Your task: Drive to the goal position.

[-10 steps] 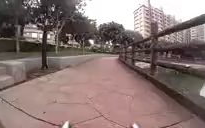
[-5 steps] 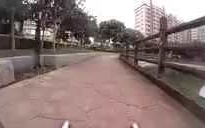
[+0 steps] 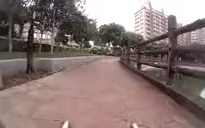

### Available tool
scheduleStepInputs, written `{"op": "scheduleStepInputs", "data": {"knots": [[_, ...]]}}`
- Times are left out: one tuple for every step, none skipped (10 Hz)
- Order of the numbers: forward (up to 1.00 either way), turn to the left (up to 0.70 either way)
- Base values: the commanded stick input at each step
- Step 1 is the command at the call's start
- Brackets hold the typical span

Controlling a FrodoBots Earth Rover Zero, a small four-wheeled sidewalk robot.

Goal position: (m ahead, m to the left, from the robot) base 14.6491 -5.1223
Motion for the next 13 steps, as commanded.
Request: {"op": "scheduleStepInputs", "data": {"knots": [[0.7, 0.0], [0.7, 0.0], [0.7, 0.0], [0.7, 0.0], [0.7, 0.0], [0.7, 0.0], [0.7, 0.0], [0.7, -0.03], [0.7, -0.31], [0.7, -0.31], [0.7, -0.29], [0.7, -0.15], [0.7, -0.04]]}}
